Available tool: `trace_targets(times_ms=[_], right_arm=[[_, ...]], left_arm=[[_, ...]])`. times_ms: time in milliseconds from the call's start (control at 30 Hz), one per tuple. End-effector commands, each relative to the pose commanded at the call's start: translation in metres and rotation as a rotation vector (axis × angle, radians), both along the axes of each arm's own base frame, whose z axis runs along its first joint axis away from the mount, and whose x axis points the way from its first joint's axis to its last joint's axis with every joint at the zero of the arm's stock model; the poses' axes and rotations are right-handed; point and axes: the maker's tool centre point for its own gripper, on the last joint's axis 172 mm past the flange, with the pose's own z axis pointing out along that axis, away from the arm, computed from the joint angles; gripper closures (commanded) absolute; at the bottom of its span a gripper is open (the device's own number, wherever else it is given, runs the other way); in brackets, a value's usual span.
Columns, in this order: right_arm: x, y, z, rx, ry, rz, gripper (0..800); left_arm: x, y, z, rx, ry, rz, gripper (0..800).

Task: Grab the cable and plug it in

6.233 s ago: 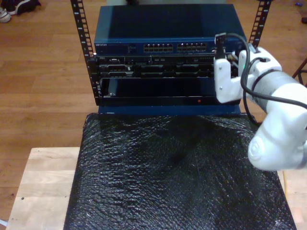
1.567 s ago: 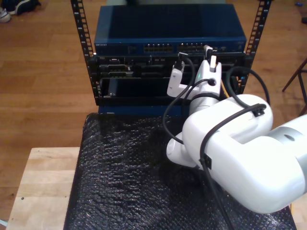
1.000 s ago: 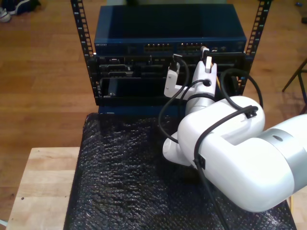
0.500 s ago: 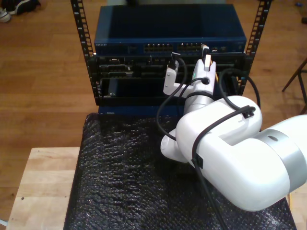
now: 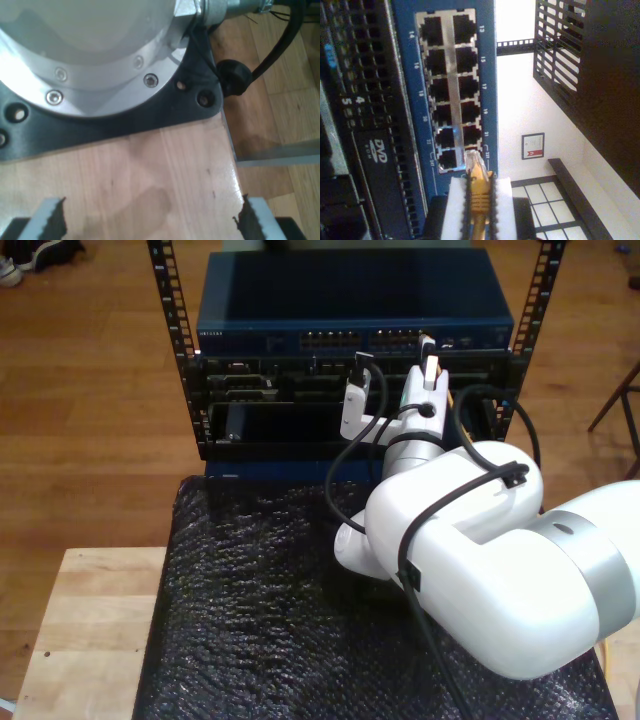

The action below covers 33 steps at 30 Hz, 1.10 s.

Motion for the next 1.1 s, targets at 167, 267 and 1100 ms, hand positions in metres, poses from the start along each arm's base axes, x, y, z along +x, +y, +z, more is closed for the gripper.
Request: trace_targets(times_ms=[167, 267, 1100], right_arm=[[0.001, 0.001, 0.004, 0.004, -0.008, 0.001, 800], [0.001, 0.001, 0.005, 0.005, -0.01, 0.001, 800], [0.007, 0.0, -0.003, -0.001, -0.01, -0.009, 800]], left_arm=[[0.0, 0.0, 0.0, 0.0, 0.0, 0.0, 0], [0.0, 0.0, 0.0, 0.0, 0.0, 0.0, 0], [0.0, 0.0, 0.0, 0.0, 0.0, 0.0, 0]])
